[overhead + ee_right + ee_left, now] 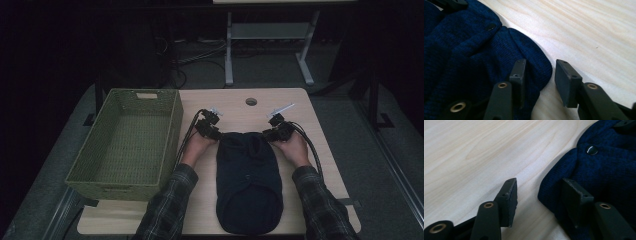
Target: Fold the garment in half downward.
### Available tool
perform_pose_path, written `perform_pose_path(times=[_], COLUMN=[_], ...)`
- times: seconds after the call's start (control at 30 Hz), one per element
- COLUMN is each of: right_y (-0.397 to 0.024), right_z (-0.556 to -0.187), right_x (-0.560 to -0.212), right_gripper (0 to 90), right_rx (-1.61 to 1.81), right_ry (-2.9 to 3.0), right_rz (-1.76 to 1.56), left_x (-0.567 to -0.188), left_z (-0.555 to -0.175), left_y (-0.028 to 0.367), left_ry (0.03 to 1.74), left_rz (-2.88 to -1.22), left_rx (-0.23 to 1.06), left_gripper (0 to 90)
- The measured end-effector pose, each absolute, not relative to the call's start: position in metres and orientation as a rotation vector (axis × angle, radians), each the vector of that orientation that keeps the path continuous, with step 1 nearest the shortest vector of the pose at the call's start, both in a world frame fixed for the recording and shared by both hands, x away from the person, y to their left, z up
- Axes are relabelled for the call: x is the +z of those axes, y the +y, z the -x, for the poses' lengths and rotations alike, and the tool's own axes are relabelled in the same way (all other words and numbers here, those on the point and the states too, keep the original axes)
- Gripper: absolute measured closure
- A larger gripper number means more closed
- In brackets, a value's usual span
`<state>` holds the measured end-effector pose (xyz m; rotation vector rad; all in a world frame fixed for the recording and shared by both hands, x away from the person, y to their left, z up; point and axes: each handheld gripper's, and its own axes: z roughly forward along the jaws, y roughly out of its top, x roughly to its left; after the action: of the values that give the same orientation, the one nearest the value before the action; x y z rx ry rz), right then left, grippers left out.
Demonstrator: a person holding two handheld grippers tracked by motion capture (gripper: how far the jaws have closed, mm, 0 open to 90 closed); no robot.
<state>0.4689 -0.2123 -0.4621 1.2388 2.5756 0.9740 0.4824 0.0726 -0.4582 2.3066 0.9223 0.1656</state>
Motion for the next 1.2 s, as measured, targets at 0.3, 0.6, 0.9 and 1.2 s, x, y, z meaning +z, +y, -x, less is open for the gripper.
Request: perform_pose_path(times=[0.3, 0.6, 0.9, 1.2], right_y=[-0.209, -0.203, -0.206, -0.21], right_z=[-0.469, -0.466, -0.463, -0.458], right_x=[-0.461, -0.457, -0.439, -0.417], right_gripper=[75.0, 80.4, 80.4, 80.4], right_rx=[0.965, 0.902, 0.933, 0.987], right_ry=[2.602, 2.594, 2.554, 2.522], right_rz=[-1.243, -1.209, -1.178, -1.15], left_x=[-0.459, -0.452, -0.432, -0.41], left_z=[-0.481, -0.477, -0.473, -0.467], left_y=[0.071, 0.067, 0.07, 0.071], left_ry=[0.867, 0.876, 0.865, 0.829], left_rz=[-2.302, -2.341, -2.289, -2.271], left_rx=[0.091, 0.145, 0.217, 0.277], left_gripper=[72.0, 82.6, 82.6, 82.6])
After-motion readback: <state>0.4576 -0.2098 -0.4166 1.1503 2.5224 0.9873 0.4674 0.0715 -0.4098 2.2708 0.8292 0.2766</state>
